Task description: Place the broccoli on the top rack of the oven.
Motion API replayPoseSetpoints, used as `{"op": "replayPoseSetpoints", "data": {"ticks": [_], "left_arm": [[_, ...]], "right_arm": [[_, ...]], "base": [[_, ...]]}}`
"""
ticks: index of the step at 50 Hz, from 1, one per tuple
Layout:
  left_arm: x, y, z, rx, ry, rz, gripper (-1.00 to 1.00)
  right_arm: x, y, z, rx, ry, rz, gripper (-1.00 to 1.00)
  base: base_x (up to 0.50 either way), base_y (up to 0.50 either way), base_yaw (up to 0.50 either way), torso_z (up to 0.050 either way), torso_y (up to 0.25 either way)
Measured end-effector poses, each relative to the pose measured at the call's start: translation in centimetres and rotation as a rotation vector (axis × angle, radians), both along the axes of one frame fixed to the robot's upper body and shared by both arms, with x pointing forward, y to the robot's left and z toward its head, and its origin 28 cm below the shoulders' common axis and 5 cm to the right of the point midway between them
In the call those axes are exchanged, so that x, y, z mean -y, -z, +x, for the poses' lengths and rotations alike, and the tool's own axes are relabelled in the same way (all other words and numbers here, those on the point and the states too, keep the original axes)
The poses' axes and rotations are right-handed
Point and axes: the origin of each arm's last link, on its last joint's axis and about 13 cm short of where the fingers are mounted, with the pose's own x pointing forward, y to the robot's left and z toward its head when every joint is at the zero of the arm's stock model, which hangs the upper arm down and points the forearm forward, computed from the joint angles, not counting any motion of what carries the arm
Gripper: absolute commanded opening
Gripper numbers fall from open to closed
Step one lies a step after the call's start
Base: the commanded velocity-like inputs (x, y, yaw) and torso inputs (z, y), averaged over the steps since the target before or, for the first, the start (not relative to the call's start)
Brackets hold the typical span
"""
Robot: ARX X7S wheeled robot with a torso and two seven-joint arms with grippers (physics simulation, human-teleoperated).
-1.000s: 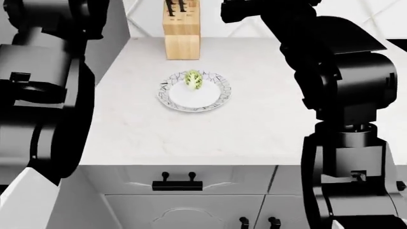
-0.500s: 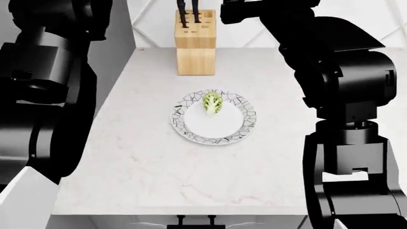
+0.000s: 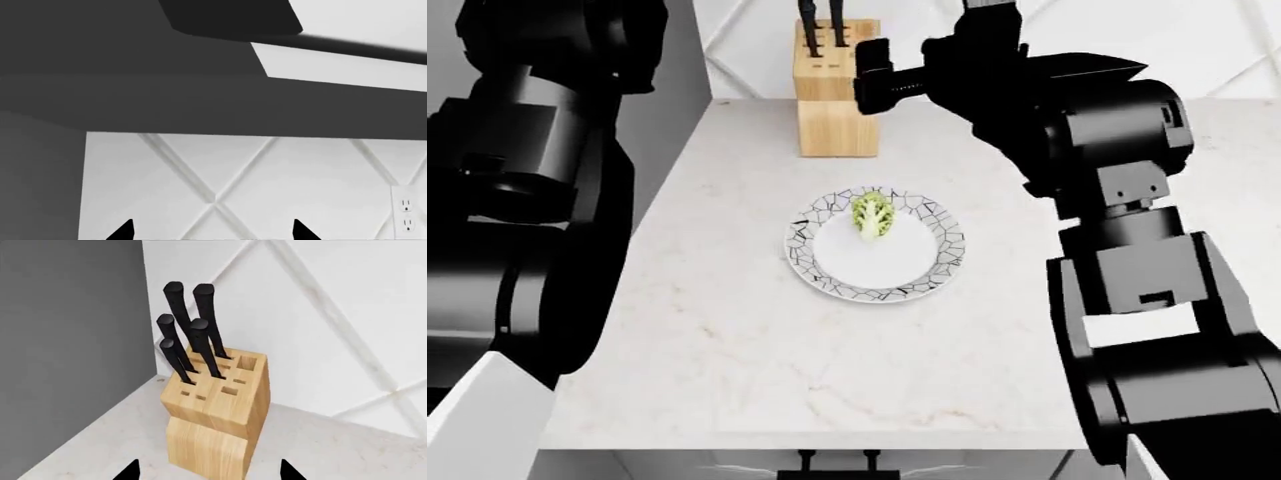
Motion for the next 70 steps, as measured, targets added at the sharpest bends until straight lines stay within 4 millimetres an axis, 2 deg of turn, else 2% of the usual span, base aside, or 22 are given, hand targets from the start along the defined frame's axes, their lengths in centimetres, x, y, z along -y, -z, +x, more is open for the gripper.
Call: {"op": "replayPoseSetpoints", "data": {"ticks": [8,17,27,46,70], "left_arm": [[-0.1,0.1,0.0,-0.003,-0.001,-0.006,1.0],[-0.3,0.0,0.0,-0.001,-0.001,-0.014,1.0],[-0.4,0.1,0.0,-0.001,-0.001,-0.023,1.0],[-0.2,0.5,0.2,-0.009,0.006,-0.038,1.0],[-0.5,1.1,0.3,-0.022,-0.002,-0.048,1.0]], "right_arm": [[-1.7,1.6,1.0,-0.124,-0.065,-0.031,1.0],[-2.0,2.9,1.1,-0.207,-0.081,-0.048,1.0],[-1.6,4.3,0.3,-0.274,-0.073,-0.057,1.0],[-1.4,6.4,-2.8,-0.347,-0.116,-0.08,1.0],[-1.7,9.3,-2.7,-0.389,-0.127,-0.154,1.0]], "base": [[0.0,0.0,0.0,0.0,0.0],[0.0,0.0,0.0,0.0,0.0],[0.0,0.0,0.0,0.0,0.0],[0.0,0.0,0.0,0.0,0.0],[0.0,0.0,0.0,0.0,0.0]]}}
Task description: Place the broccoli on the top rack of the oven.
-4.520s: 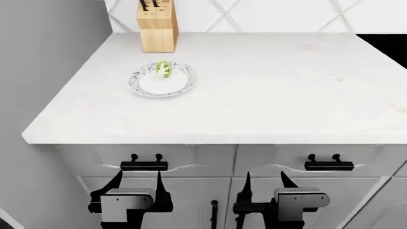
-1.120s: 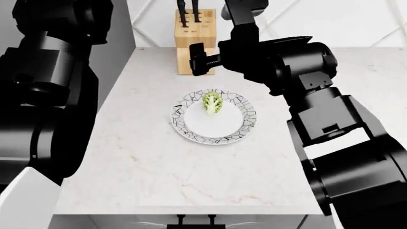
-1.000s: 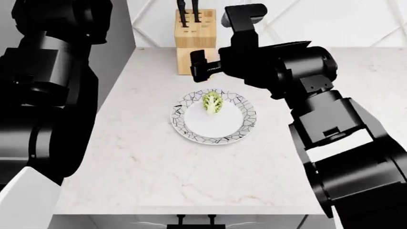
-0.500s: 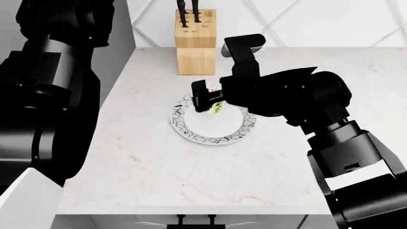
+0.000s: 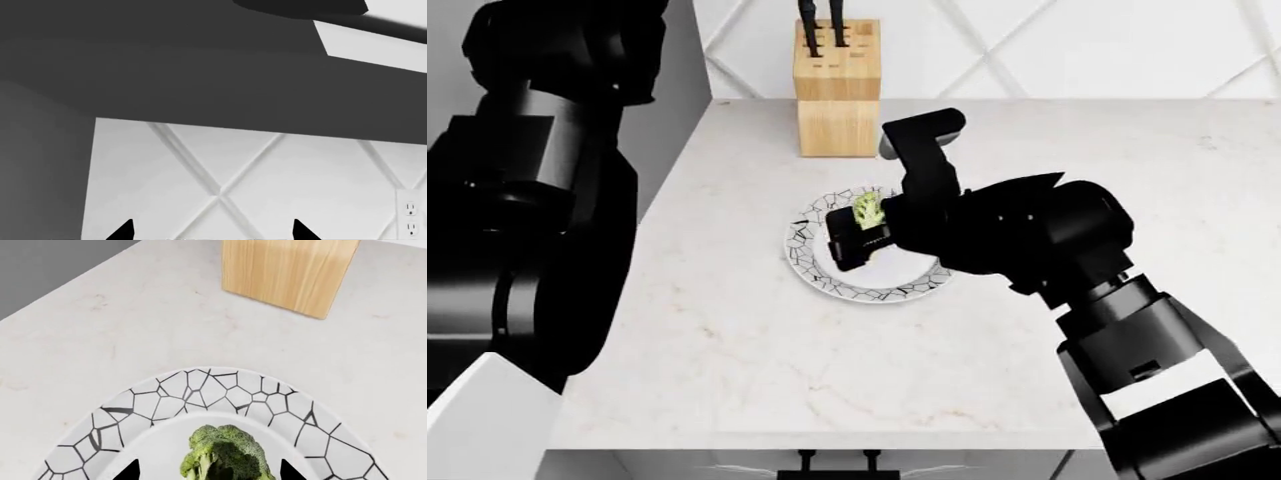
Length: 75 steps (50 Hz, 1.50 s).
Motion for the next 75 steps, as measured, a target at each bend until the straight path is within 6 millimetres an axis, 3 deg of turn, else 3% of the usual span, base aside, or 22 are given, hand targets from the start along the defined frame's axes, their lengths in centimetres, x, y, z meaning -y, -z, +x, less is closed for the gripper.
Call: {"op": "replayPoseSetpoints", "data": {"ticks": [8,9,24,48,75], "left_arm": [[0.0,0.3,0.1,-0.005,-0.003,-0.004,1.0],[0.0,0.3,0.1,-0.006,-0.003,-0.005,1.0],[0.1,0.6,0.2,-0.013,-0.003,-0.007,1.0],[0.2,0.4,-0.1,0.01,0.016,-0.015,1.0],[0.8,0.7,-2.8,0.056,0.046,-0.017,1.0]], "right_arm": [[0.2,0.8,0.0,-0.007,0.0,-0.02,1.0],[0.2,0.9,0.0,-0.006,-0.001,-0.021,-1.0],[0.4,0.6,0.3,0.017,0.016,-0.016,-1.0],[1.5,-4.7,-0.9,0.208,0.037,0.161,-1.0],[2.0,-6.6,-1.8,0.305,0.056,0.247,-1.0]], "base": [[0.0,0.0,0.0,0.0,0.0],[0.0,0.0,0.0,0.0,0.0],[0.0,0.0,0.0,0.0,0.0],[-0.01,0.0,0.0,0.0,0.0],[-0.46,-0.19,0.0,0.0,0.0]]}}
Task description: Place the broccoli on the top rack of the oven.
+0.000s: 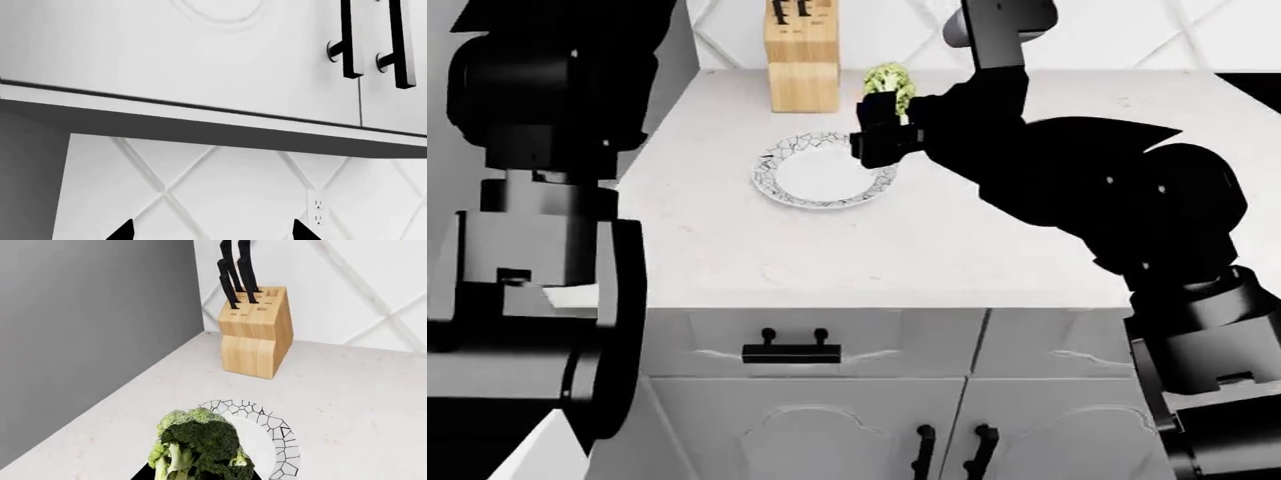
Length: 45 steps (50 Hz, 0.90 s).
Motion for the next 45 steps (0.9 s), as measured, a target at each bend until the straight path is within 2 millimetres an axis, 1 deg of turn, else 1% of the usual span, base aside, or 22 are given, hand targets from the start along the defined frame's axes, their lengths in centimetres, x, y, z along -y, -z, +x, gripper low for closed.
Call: {"op": "replayPoseSetpoints", "data": {"ticks": [7,12,22,29,40,45], "left_arm": [[0.1,0.0,-0.6,0.009,0.009,-0.004,1.0],[0.2,-0.1,-1.3,0.021,0.018,-0.011,1.0],[0.2,0.1,-4.3,0.058,0.043,-0.043,1.0],[0.1,0.3,-5.9,0.08,0.055,-0.058,1.0],[0.2,0.8,-7.0,0.09,0.067,-0.07,1.0],[0.3,0.8,-7.4,0.092,0.072,-0.073,1.0]], "right_arm": [[0.0,-0.2,-0.3,0.01,0.003,0.017,-1.0],[0.1,-0.4,-0.5,0.023,0.009,0.033,-1.0],[0.4,-1.3,-1.1,0.076,0.035,0.073,-1.0],[0.5,-1.7,-1.5,0.104,0.043,0.092,-1.0],[0.6,-2.0,-2.0,0.14,0.048,0.102,-1.0],[0.7,-2.1,-2.3,0.168,0.054,0.091,-1.0]], "base": [[-0.5,-0.22,0.0,0.0,0.0],[-0.5,-0.18,0.0,0.0,0.0],[-0.5,-0.17,0.0,0.0,0.0],[-0.44,-0.37,0.0,0.0,0.0],[-0.4,-0.41,0.0,0.0,0.0],[-0.5,0.0,0.08,0.0,0.0]]}}
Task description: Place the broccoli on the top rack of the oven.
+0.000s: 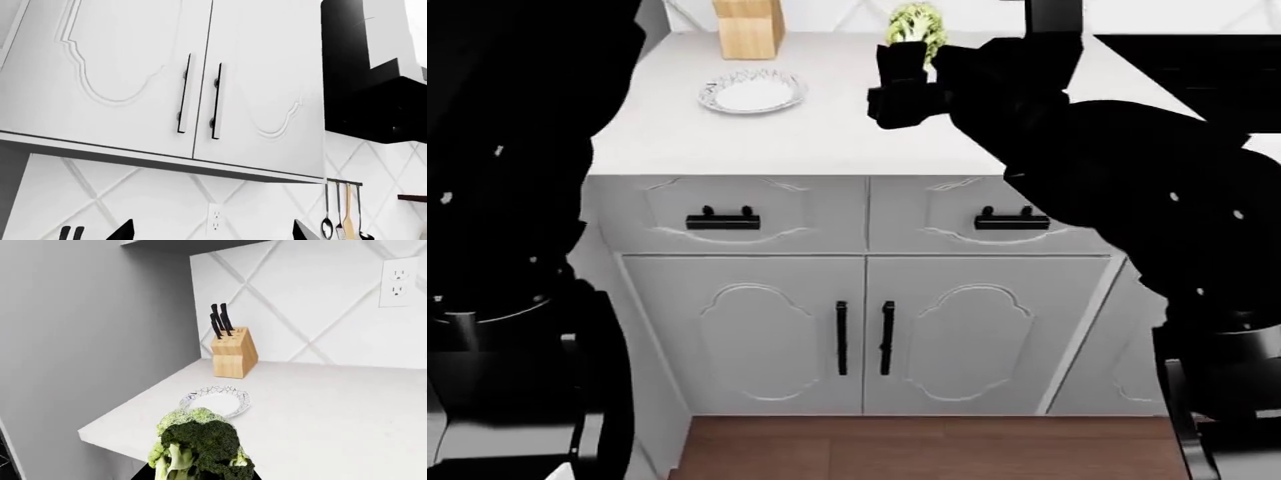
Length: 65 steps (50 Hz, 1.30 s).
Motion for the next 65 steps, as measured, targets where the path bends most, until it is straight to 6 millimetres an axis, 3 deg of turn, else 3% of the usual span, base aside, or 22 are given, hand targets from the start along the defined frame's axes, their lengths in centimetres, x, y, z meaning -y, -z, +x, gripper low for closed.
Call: {"op": "replayPoseSetpoints", "data": {"ticks": [18,25,45,65], "left_arm": [[-0.2,0.7,-2.5,0.052,0.018,-0.057,1.0],[-0.2,1.3,-3.2,0.071,0.016,-0.08,1.0],[0.2,1.8,-3.3,0.086,0.013,-0.094,1.0],[0.2,1.7,-3.4,0.093,-0.003,-0.095,1.0]], "right_arm": [[0.1,-0.5,-1.6,0.123,0.062,0.005,-1.0],[0.1,-0.6,-2.2,0.165,0.072,0.002,-1.0],[-0.3,0.6,-2.6,0.164,0.048,-0.013,-1.0],[-0.4,0.5,-2.9,0.174,0.025,0.004,-1.0]], "base": [[-0.43,-0.02,0.36,0.0,0.0],[-0.02,0.0,0.5,0.0,0.0],[0.06,0.01,0.5,0.0,0.0],[0.0,0.0,0.5,0.0,0.0]]}}
